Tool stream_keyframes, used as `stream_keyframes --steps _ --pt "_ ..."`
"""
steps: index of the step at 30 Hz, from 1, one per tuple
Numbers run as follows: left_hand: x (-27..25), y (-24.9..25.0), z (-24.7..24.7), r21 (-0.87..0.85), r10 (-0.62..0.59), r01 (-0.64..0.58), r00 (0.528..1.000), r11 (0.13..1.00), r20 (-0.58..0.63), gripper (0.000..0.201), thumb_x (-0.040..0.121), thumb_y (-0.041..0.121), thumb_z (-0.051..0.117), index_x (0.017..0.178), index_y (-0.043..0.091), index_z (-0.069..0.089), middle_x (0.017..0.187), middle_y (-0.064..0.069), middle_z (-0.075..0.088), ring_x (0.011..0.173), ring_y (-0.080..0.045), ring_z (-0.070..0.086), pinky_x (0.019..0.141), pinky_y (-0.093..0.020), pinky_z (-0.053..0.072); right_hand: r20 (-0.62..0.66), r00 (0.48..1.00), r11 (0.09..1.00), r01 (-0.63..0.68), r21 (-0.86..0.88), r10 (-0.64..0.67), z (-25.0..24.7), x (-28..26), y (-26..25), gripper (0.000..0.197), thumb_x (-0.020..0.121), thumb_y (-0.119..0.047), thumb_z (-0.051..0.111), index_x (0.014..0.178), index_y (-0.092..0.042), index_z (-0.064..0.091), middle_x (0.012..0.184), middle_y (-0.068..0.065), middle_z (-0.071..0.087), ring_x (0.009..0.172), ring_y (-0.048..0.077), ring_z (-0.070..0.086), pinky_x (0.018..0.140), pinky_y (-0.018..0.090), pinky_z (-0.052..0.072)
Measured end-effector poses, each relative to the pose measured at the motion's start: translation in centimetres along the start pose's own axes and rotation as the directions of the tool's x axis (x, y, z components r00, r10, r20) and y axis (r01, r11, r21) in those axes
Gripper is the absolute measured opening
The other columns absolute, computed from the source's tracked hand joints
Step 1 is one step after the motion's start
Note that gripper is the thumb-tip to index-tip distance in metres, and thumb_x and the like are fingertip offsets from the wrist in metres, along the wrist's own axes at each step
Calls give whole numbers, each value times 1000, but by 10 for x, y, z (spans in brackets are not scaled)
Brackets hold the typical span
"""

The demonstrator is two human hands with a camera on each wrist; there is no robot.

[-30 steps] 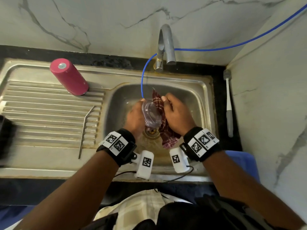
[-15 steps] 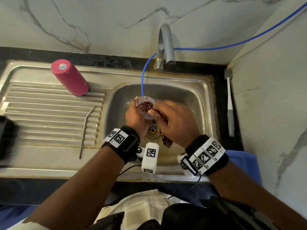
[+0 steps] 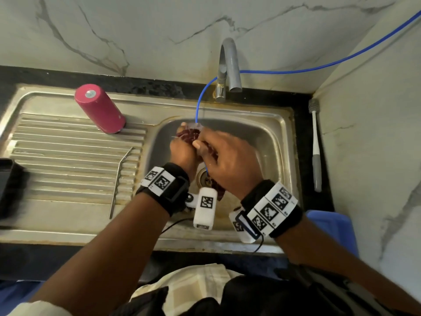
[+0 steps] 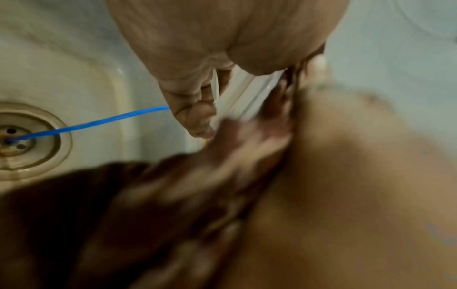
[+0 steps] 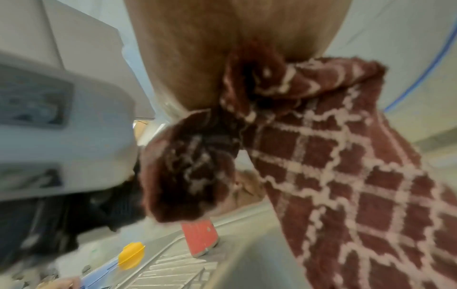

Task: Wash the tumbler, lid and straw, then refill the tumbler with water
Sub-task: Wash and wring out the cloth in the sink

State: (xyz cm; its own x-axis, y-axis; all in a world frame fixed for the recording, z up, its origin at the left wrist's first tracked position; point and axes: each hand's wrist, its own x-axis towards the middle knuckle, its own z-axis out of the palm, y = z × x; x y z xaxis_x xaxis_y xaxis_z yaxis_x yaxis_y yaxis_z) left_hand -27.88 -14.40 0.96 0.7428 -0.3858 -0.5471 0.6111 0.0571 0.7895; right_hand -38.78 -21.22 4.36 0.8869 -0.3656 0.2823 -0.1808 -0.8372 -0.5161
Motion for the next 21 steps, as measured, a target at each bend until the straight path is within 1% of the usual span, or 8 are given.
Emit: stream_keyframes --steps 4,6,9,12,14,15,17,21 --pt "-1 9 -3 -55 -30 31 1000 998 5 32 109 21 44 90 11 67 72 -8 73 69 -25 72 56 -35 59 -77 996 997 -48 54 52 8 -12 12 25 110 -41 48 108 -23 65 92 -6 65 80 18 62 64 42 52" --pt "-1 10 -2 -82 -59 62 998 995 37 23 103 23 54 98 7 69 81 -13 76 79 -30 74 62 -40 61 -120 991 992 -50 118 64 9 -12 15 22 110 -36 51 104 -20 66 91 -5 65 79 18 62 65 43 52" --pt "-9 12 -2 -71 -106 113 990 991 88 68 77 43 74 131 3 60 115 -21 70 98 -36 72 77 -49 62 -188 970 951 -97 292 157 4 -6 22 21 110 -29 54 101 -14 66 87 -4 67 78 17 65 68 44 52" --pt "-9 5 -4 -65 -172 191 960 979 223 77 100 64 46 142 0 56 123 -26 65 90 -33 69 71 -40 54 -227 933 920 -191 343 279 -2 0 34 18 109 -25 58 101 -11 65 83 -7 68 76 5 65 68 31 53" --pt "-9 1 -3 -21 -210 224 941 974 266 89 99 75 26 141 4 60 129 -25 69 108 -36 69 89 -45 52 -200 932 903 -214 371 303 -8 3 32 15 108 -23 60 101 -11 65 83 -12 68 79 -2 65 68 13 47" --pt "-7 1 -3 -22 -212 227 937 974 277 90 99 77 25 139 5 62 129 -25 70 115 -37 69 96 -47 53 -173 938 895 -214 392 300 -12 5 28 14 108 -22 60 102 -12 66 84 -15 67 80 -6 65 70 7 43" --pt "-4 2 -4 -37 -181 198 947 980 264 86 101 74 30 138 4 63 128 -25 70 118 -40 69 97 -50 56 -94 963 888 -190 420 251 -19 9 17 13 108 -21 59 103 -13 67 86 -15 68 82 -8 66 71 5 43" --pt "2 2 -9 0 -117 121 961 993 252 95 93 82 37 141 3 59 130 -25 69 123 -42 67 92 -52 58 -8 998 929 -61 365 69 -27 13 6 12 108 -25 60 107 -15 67 87 -14 69 81 0 68 70 16 50"
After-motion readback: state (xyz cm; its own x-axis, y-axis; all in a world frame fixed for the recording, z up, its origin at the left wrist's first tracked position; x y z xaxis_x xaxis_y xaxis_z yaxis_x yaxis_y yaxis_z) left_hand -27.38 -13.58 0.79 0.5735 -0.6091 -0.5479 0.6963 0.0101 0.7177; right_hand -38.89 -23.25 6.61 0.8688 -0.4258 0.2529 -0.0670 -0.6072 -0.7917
